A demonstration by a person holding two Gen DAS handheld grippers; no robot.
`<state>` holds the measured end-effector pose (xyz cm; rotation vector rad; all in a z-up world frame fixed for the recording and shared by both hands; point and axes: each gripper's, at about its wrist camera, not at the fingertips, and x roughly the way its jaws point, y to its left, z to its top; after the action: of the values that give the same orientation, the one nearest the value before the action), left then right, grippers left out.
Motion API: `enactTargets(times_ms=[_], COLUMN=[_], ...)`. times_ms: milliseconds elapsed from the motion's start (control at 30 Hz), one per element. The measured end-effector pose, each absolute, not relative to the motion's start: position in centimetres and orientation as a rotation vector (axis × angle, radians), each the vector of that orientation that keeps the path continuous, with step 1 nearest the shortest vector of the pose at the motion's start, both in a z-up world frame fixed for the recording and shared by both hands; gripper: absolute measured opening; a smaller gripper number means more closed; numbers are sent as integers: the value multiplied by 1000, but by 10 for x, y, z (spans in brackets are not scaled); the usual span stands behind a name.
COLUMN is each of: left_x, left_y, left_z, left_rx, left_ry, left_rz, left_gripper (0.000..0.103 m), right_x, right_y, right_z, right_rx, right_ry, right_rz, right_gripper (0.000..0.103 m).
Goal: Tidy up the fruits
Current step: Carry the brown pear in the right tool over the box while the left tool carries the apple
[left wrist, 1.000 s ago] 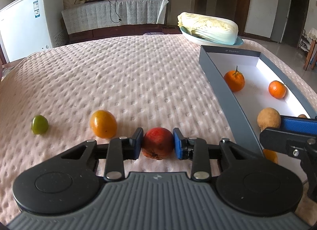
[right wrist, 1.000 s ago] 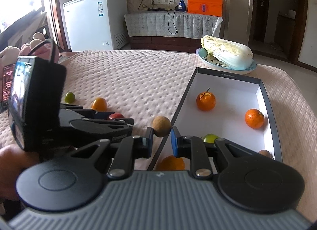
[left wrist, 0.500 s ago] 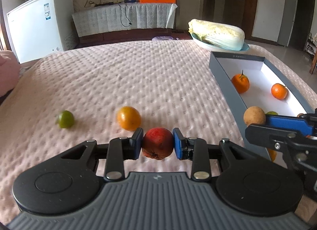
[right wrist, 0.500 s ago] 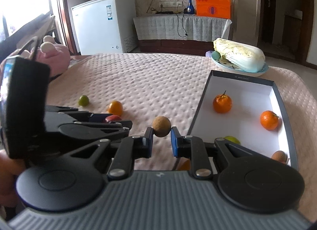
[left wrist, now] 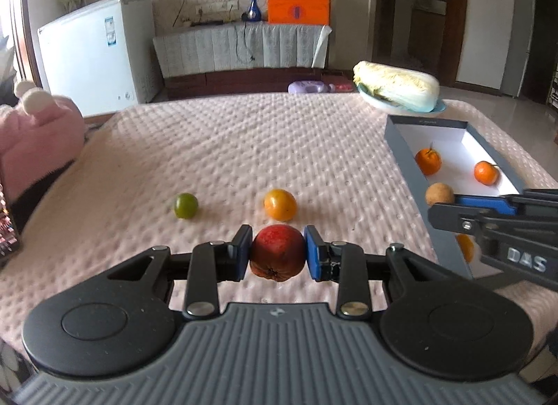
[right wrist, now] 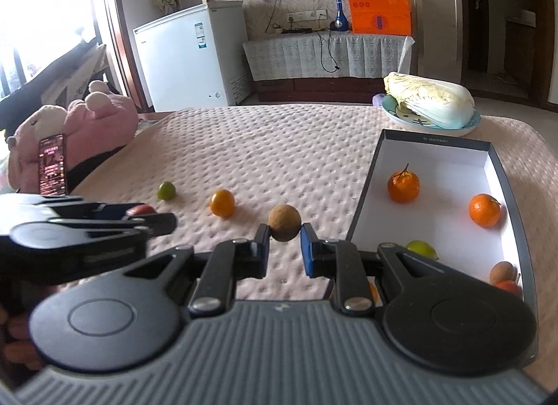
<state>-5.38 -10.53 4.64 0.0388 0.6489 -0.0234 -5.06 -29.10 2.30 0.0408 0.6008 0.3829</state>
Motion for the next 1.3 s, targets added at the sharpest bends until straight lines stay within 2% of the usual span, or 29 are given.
enactTargets(times_ms=[200, 533, 1300], left_x=[-72, -61, -56], left_y=[-103, -108, -118], left_z=[53, 36, 34], left_rx=[19, 49, 55], left_ry=[640, 669, 658], left_rz=[-14, 31, 3], left_gripper=[38, 38, 38], right_x=[-56, -63, -63], right_y=[-292, -293, -292], right_z=[26, 28, 28], right_rx=[57, 50, 44], right_ry=[589, 581, 581], right_rz=[398, 412, 423], right_gripper=[22, 22, 22])
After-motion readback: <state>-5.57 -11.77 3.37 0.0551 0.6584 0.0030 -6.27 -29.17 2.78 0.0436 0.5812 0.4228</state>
